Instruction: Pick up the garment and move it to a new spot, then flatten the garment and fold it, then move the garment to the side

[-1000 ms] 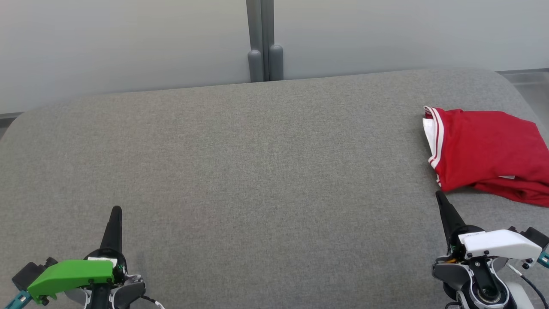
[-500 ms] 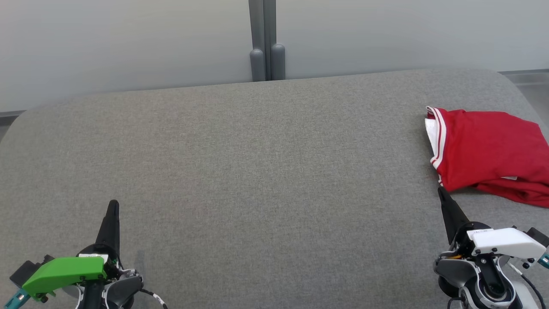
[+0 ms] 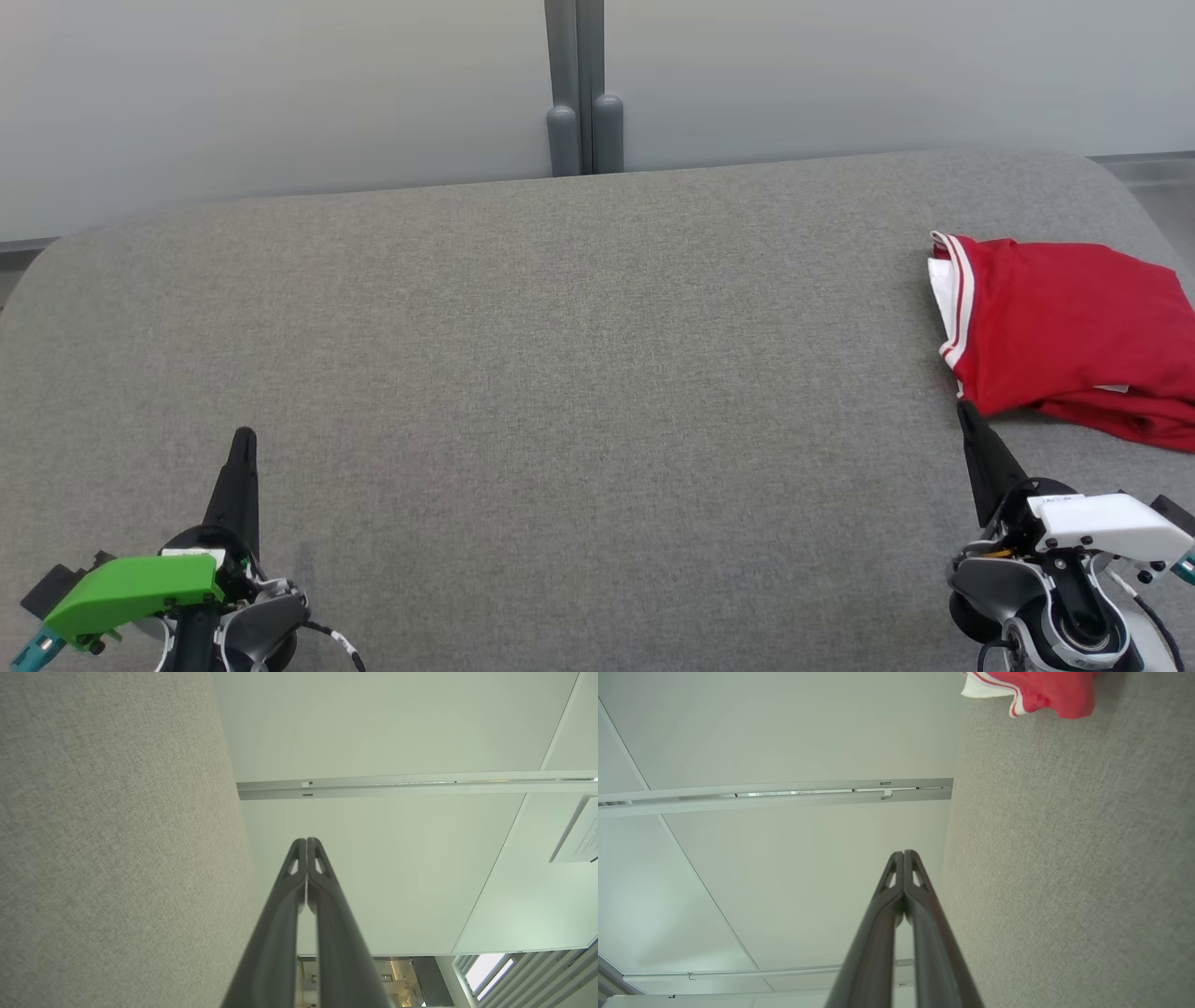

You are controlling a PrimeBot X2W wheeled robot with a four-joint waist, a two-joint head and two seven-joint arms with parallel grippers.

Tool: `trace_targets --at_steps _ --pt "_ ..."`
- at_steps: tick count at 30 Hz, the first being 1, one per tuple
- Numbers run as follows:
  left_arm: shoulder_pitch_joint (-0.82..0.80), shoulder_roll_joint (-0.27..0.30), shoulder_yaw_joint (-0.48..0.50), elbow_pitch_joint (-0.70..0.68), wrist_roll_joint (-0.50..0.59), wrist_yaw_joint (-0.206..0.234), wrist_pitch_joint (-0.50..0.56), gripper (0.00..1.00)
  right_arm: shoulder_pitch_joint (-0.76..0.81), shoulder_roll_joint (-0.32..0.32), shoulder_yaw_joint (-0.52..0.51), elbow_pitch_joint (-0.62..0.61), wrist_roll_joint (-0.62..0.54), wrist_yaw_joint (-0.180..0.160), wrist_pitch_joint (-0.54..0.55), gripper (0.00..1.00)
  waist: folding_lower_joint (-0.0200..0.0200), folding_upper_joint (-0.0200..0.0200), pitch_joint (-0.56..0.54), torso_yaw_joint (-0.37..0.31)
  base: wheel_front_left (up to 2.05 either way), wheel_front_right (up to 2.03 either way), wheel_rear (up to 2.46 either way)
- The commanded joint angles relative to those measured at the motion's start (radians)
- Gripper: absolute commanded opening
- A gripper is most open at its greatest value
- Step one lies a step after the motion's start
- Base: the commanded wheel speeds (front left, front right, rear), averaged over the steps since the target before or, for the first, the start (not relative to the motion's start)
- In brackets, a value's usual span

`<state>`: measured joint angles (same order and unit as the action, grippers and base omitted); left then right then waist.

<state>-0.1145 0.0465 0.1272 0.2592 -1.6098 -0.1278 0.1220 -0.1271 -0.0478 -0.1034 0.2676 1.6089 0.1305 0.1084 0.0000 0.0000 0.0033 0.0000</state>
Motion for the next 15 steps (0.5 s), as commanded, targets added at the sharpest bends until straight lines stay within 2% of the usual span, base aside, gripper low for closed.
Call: trace_targets --at_steps 1,15 --pt "-0.013 0.007 0.003 -0.004 -0.001 -0.006 0.001 0.0 -0.006 -0.004 -0.002 -0.005 0.006 0.0 0.003 0.0 0.0 0.0 0.0 0.0 0.0 0.0 0.0" --pt "-0.013 0.007 0.003 -0.004 -0.001 -0.006 0.001 0.0 -0.006 -0.004 -0.001 -0.005 0.006 0.0 0.003 0.0 0.0 0.0 0.0 0.0 0.0 0.0 0.0"
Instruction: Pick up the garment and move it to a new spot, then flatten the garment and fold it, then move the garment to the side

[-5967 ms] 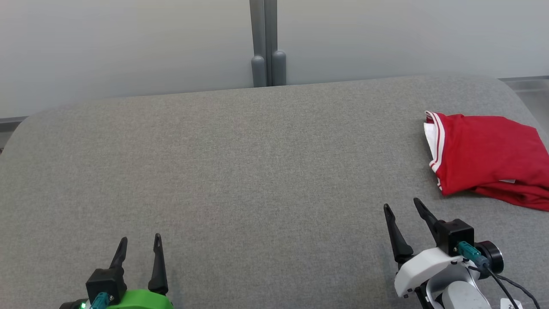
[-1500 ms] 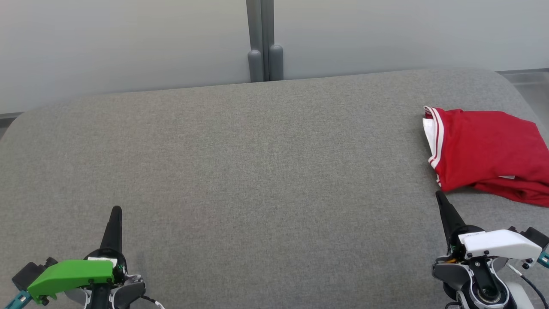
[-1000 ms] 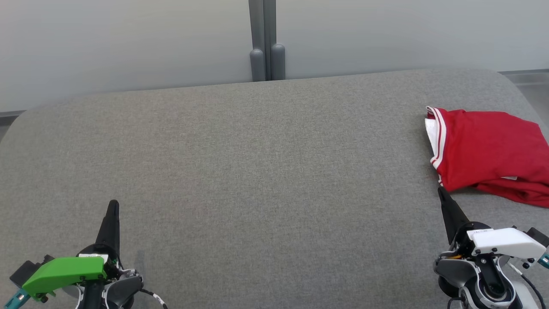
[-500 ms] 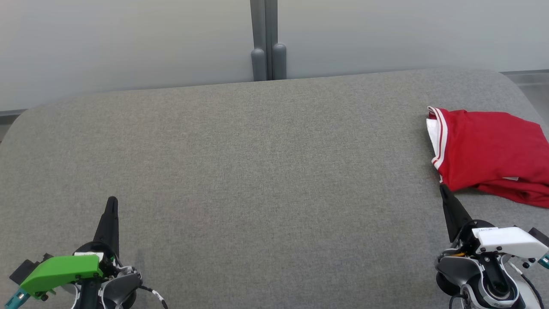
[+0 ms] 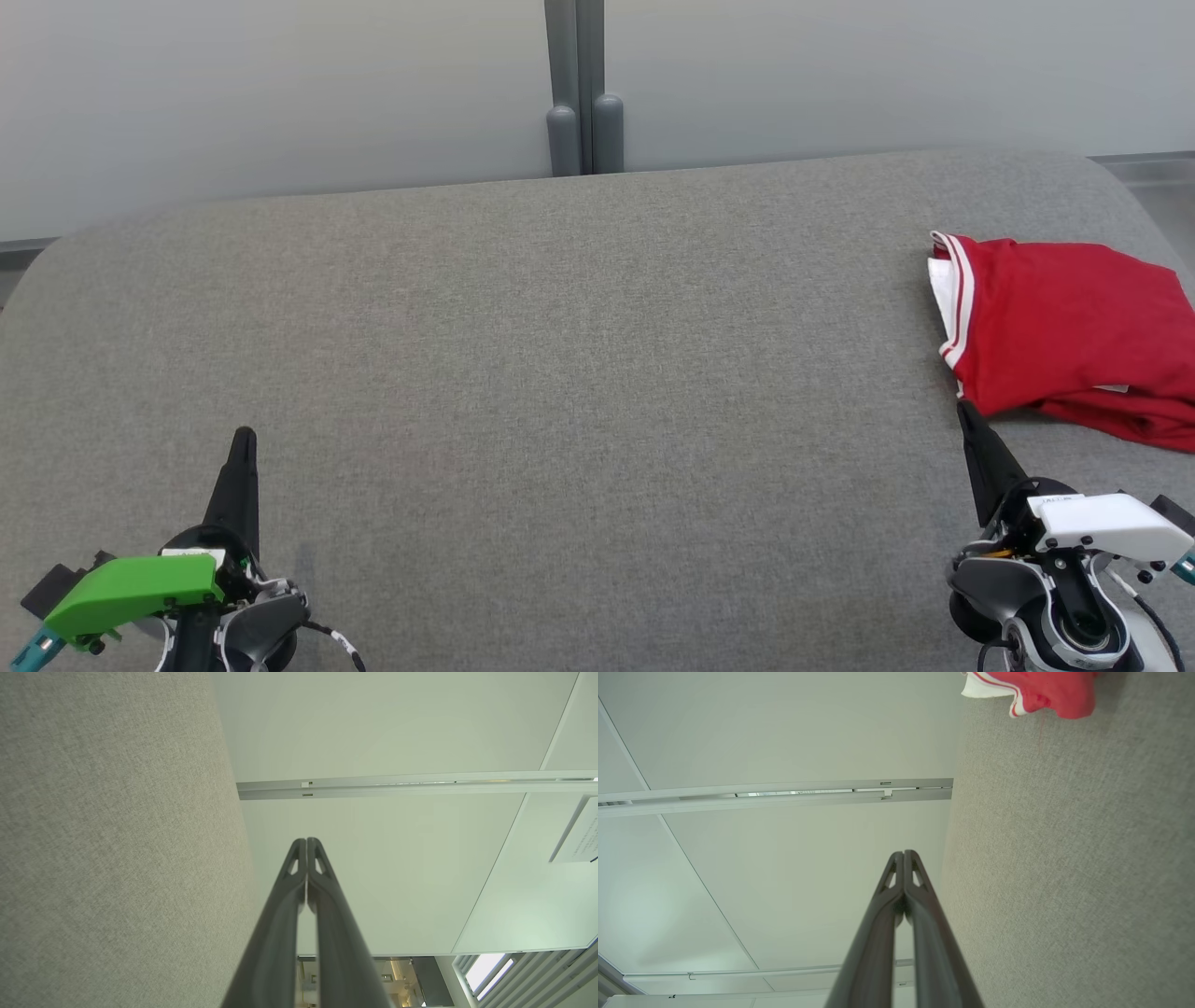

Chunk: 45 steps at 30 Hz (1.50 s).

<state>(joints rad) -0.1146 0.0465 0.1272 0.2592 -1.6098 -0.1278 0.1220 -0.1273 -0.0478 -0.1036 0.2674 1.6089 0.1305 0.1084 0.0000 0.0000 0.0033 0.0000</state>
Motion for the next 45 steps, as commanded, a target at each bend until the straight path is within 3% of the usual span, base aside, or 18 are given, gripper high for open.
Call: trace_targets --at_steps 1,45 --pt "-0.013 0.007 0.003 -0.004 -0.001 -0.006 0.001 0.0 -0.005 -0.004 -0.001 -0.005 0.006 0.0 0.003 0.0 0.0 0.0 0.0 0.0 0.0 0.0 0.0" --pt "-0.013 0.007 0.003 -0.004 -0.001 -0.006 0.001 0.0 -0.005 -0.004 -0.001 -0.005 0.006 0.0 0.003 0.0 0.0 0.0 0.0 0.0 0.0 0.0 0.0"
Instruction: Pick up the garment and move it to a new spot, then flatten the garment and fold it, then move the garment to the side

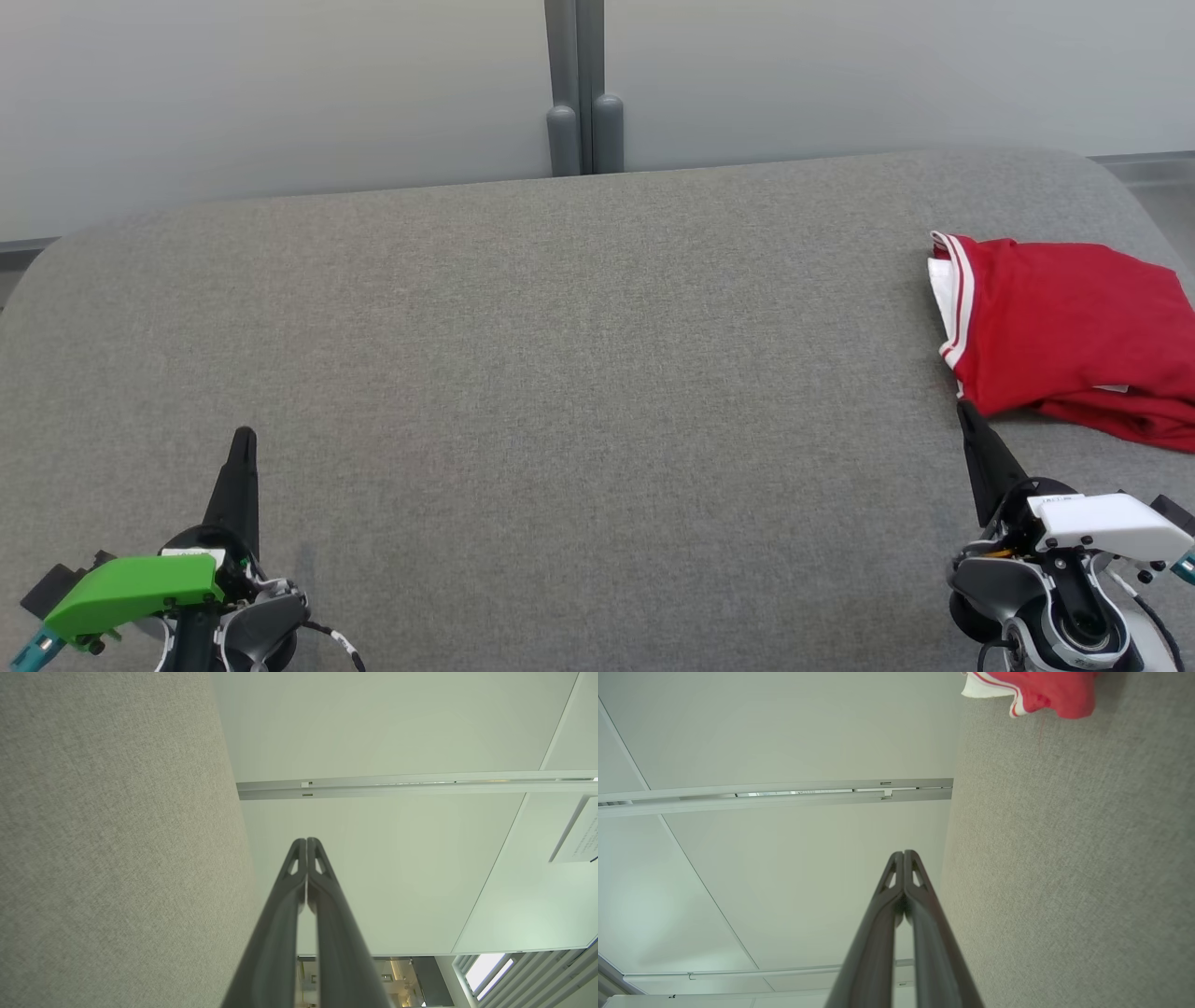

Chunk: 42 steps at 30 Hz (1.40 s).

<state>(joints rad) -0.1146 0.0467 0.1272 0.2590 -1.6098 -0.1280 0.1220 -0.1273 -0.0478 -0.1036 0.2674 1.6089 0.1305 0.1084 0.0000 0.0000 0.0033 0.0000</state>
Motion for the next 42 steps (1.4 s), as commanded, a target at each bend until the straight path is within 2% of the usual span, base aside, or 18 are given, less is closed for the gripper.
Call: trace_targets --at_steps 1,42 --pt "-0.013 0.007 0.003 -0.004 -0.001 -0.006 0.001 0.0 -0.005 -0.004 -0.001 -0.005 0.006 0.0 0.003 0.0 0.0 0.0 0.0 0.0 0.0 0.0 0.0" --pt "-0.012 0.007 0.003 -0.004 -0.001 -0.006 0.001 0.0 -0.005 -0.004 -0.001 -0.005 0.006 0.0 0.003 0.0 0.0 0.0 0.0 0.0 0.0 0.0 0.0"
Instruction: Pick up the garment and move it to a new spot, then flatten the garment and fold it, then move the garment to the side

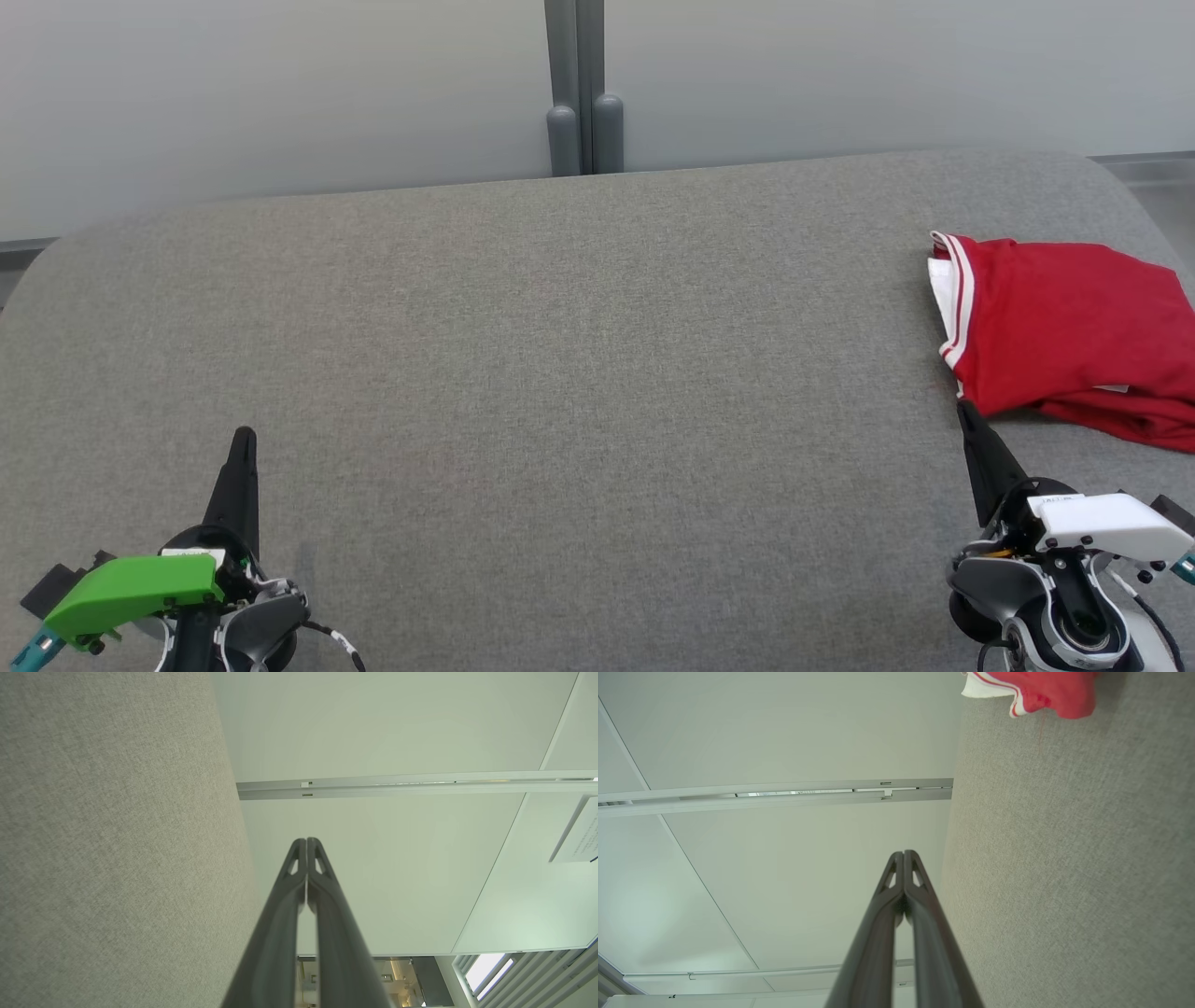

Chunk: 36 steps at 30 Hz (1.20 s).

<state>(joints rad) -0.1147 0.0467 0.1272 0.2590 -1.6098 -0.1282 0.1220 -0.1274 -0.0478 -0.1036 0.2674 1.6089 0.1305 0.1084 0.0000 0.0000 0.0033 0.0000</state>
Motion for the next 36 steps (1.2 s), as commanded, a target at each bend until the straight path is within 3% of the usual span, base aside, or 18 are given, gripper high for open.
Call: trace_targets --at_steps 1,36 --pt "-0.012 0.007 0.003 -0.004 -0.001 -0.006 0.001 0.0 -0.005 -0.004 -0.001 -0.005 0.006 0.0 0.003 0.0 0.0 0.0 0.0 0.0 0.0 0.0 0.0" --pt "-0.012 0.007 0.003 -0.004 -0.001 -0.006 0.0 0.0 -0.005 -0.005 -0.001 -0.005 0.006 0.0 0.003 0.0 0.0 0.0 0.0 0.0 0.0 0.0 0.0"
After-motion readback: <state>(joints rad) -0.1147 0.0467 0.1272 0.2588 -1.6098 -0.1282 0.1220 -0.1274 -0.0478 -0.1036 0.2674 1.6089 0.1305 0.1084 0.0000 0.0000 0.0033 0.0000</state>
